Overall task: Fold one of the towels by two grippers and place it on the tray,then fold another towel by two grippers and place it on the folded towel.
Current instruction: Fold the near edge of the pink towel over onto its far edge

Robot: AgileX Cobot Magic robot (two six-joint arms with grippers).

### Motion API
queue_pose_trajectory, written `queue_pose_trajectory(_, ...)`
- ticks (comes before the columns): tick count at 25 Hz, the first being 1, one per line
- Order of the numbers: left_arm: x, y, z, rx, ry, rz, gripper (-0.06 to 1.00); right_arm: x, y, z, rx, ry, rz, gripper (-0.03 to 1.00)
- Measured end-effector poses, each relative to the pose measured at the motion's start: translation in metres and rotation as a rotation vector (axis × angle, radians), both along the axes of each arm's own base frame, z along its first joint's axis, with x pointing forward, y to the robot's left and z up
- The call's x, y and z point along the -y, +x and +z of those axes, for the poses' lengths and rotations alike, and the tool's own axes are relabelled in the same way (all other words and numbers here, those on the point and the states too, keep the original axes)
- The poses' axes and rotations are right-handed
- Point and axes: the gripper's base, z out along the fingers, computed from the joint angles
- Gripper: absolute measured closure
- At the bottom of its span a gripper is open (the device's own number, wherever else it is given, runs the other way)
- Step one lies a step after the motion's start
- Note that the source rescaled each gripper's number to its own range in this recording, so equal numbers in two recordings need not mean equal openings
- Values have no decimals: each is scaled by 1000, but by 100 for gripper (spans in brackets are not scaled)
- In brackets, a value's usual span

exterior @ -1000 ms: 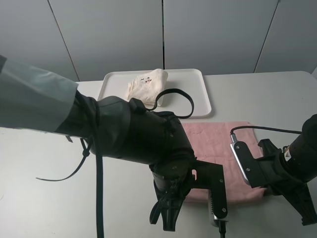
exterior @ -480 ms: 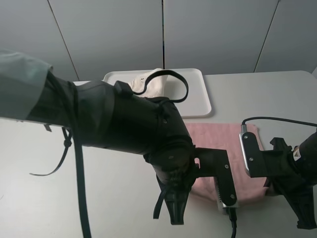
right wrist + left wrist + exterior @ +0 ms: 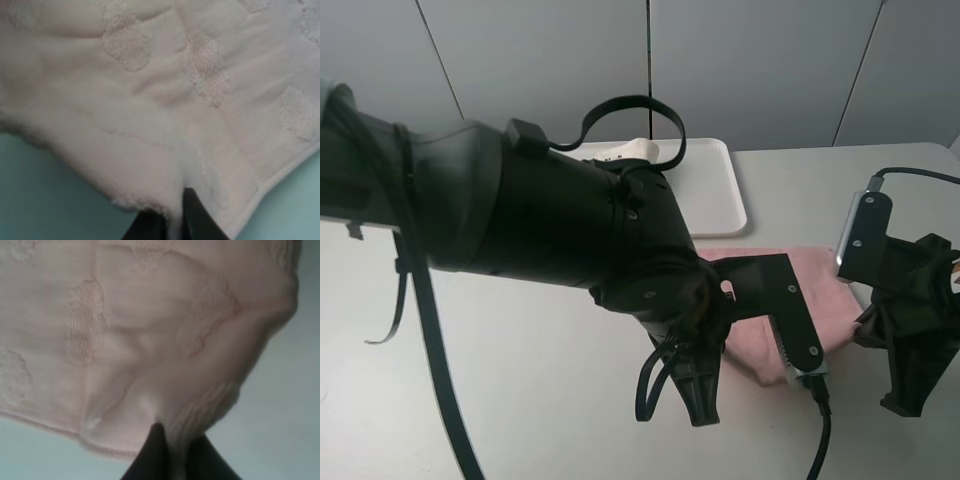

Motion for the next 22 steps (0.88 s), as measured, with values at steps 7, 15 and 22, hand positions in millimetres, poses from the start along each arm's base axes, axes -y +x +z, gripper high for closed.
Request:
queue_pose_trajectory(7, -3, 16, 3, 55, -60, 137, 92, -1, 4, 2, 26, 89, -181, 97)
queue_pose_trajectory(15, -13, 38, 5, 50, -122, 264, 93, -6, 16, 11, 104, 213, -342, 97)
queue_pose_trajectory(22, -16, 48, 6, 55, -163, 303, 93, -9, 25, -8, 46, 221, -422, 97)
